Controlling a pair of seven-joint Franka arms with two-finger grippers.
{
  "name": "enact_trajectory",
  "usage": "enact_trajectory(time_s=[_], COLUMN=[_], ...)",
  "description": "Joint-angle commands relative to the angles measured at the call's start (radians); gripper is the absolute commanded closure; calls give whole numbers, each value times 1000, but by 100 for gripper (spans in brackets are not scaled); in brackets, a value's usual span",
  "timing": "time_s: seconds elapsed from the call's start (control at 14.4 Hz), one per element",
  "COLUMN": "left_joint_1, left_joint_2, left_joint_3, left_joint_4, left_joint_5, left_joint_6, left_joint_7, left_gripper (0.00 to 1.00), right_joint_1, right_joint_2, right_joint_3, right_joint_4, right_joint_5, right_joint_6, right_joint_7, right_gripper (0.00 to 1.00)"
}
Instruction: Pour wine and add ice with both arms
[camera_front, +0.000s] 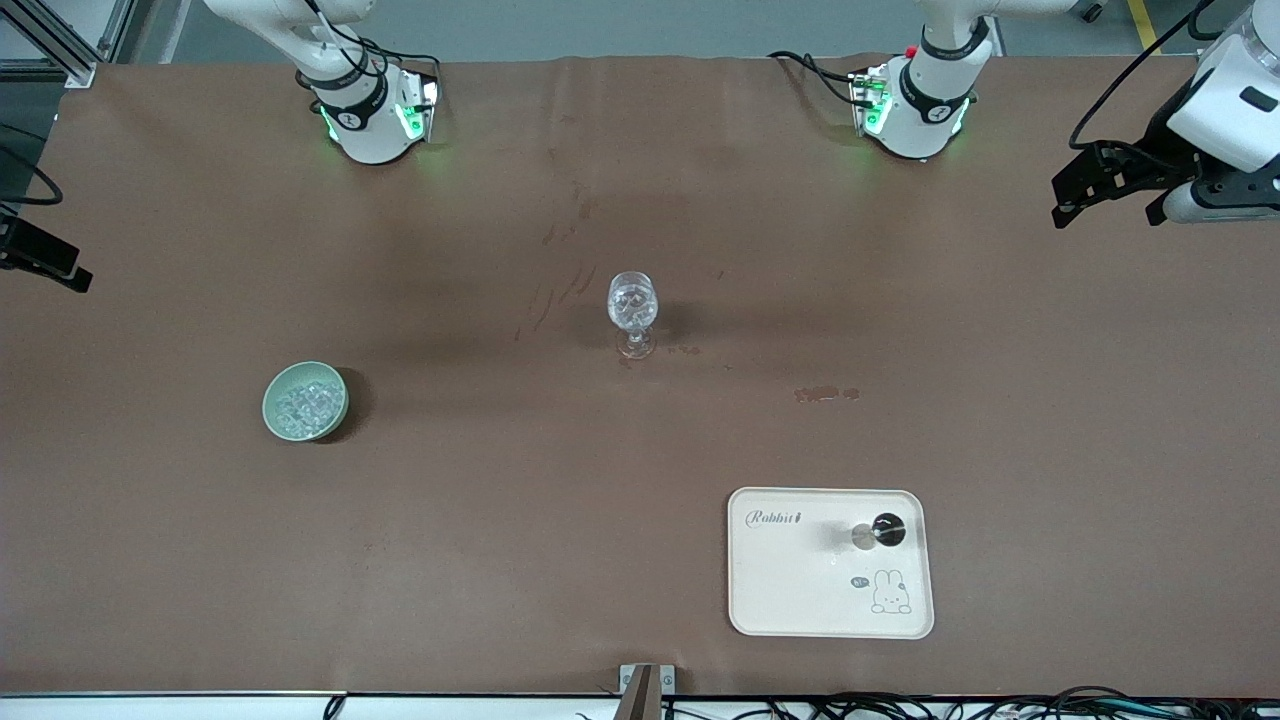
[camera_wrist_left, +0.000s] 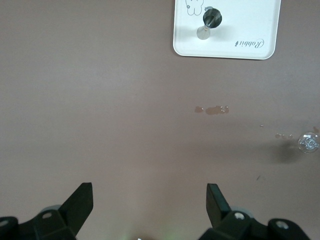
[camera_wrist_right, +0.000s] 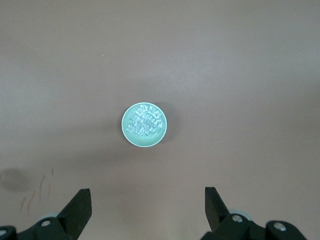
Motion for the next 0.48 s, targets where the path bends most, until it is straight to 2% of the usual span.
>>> enact_trajectory(time_s=[0.0, 0.42], left_joint_1=[4, 28], left_joint_2=[15, 16], left_joint_3=[4, 4], left_joint_4=[42, 40], left_joint_5=[-3, 26], left_joint_6=[-5, -18], left_joint_7=[42, 121], left_gripper=[0, 0], right_joint_1=[-8, -5], right_joint_2=[-33, -33], right_joint_3=[10, 7], right_joint_4=[-37, -37], right_joint_5=[11, 12], right_joint_6=[2, -1], right_joint_7=[4, 4], right_gripper=[0, 0])
